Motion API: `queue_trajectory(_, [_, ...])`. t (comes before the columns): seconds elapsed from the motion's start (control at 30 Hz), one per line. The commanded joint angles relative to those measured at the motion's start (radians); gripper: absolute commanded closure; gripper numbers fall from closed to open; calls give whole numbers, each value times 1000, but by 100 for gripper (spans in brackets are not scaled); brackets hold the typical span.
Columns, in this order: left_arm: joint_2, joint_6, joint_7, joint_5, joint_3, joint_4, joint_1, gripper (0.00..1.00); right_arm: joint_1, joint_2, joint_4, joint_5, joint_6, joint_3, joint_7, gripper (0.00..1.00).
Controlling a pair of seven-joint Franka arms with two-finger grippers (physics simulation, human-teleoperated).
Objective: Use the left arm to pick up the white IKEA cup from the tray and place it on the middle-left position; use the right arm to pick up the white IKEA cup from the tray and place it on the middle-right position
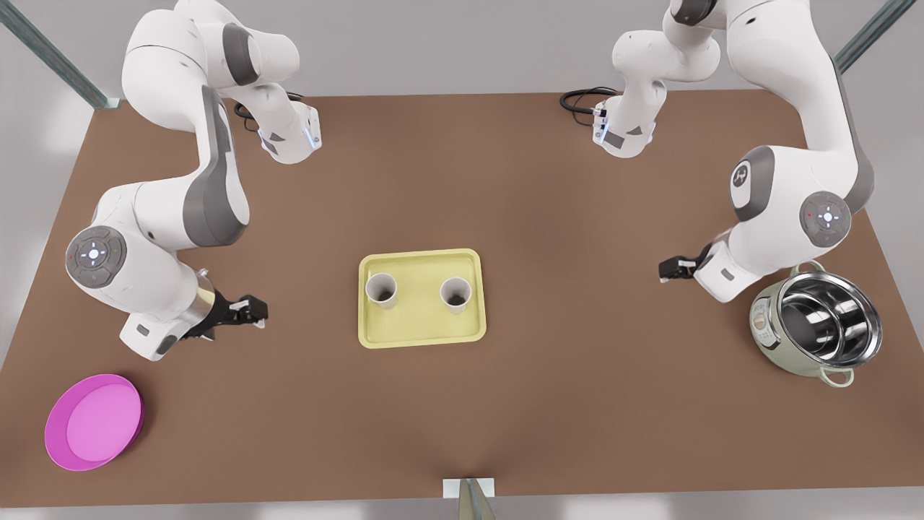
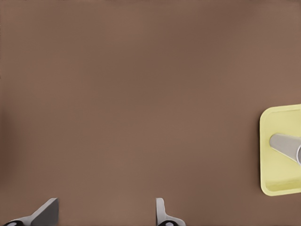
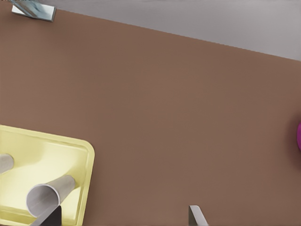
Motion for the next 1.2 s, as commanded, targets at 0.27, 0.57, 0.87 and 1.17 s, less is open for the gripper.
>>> queue_trajectory(0.27, [144, 112, -477, 44, -57, 114, -370, 0, 49, -93, -95, 45, -43, 85, 0, 2])
queue_trajectory(0.57, [325, 437, -750, 44, -55, 79, -525, 0, 130, -239, -731, 90, 446, 151, 123, 0])
queue_trajectory(0.87, [440, 667, -773, 69, -55, 71, -578, 0, 131, -175, -800, 107, 520, 151, 117, 0])
queue_trajectory(1.17, [466, 710, -761, 118, -48, 30, -568, 0, 154, -110, -803, 114, 554, 162, 122, 0])
